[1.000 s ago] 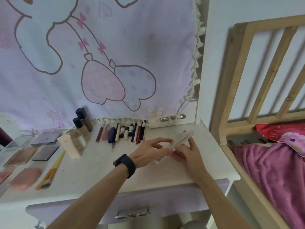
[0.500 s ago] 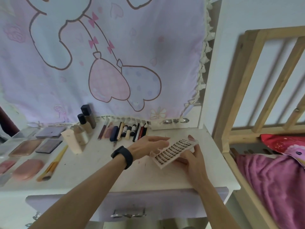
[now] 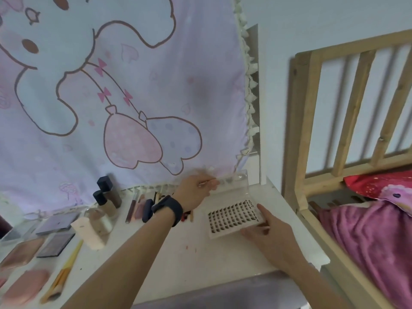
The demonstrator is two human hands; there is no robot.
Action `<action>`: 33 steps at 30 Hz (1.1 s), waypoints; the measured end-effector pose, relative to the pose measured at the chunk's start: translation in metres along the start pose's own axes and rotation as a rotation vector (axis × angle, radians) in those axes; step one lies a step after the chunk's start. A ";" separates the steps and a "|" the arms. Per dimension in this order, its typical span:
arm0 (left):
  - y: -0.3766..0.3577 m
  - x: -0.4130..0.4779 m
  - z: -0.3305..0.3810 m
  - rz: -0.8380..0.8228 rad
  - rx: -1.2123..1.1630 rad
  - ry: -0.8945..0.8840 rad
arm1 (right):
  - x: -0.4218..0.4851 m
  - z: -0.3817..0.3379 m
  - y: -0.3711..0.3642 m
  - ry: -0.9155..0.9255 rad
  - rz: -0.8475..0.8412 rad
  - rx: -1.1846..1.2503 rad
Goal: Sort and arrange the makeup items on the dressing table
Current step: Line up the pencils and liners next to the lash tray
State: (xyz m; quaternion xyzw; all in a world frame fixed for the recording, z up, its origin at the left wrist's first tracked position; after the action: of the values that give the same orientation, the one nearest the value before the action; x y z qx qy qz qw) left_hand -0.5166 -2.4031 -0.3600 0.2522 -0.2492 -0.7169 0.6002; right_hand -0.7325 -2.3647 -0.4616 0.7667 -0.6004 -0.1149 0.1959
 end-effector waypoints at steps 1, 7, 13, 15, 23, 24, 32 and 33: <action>-0.005 0.006 0.004 -0.009 0.038 -0.009 | -0.001 0.001 0.006 -0.015 0.001 -0.117; -0.017 0.027 0.006 0.175 0.042 -0.042 | -0.001 0.023 0.022 -0.051 0.111 -0.462; -0.014 0.012 -0.028 0.459 -0.180 -0.009 | -0.007 0.014 0.022 0.003 0.178 -0.477; -0.018 0.009 -0.039 0.483 -0.209 0.016 | -0.008 0.014 0.023 0.022 0.177 -0.458; -0.034 0.015 -0.066 0.466 -0.181 0.146 | -0.006 0.018 0.023 0.009 0.178 -0.451; -0.035 0.016 -0.067 0.468 -0.175 0.158 | -0.006 0.018 0.023 0.016 0.182 -0.457; -0.030 0.021 -0.081 0.545 -0.222 0.190 | -0.001 0.017 0.019 0.017 0.178 -0.512; -0.031 0.022 -0.082 0.549 -0.232 0.190 | 0.000 0.017 0.019 0.007 0.177 -0.517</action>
State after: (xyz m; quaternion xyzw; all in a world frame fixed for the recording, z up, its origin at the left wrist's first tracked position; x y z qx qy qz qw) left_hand -0.4883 -2.4247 -0.4435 0.1713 -0.1676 -0.5249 0.8167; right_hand -0.7562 -2.3710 -0.4691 0.6359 -0.6153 -0.2444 0.3965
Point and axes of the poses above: each hand's wrist, its own x-axis towards the middle knuckle, its own y-axis out of the back of the hand, z = x × y, the point moved 10 cm from there along x, towards the middle knuckle, and after that the axes turned 9 degrees about -z, right-handed, at the moved point
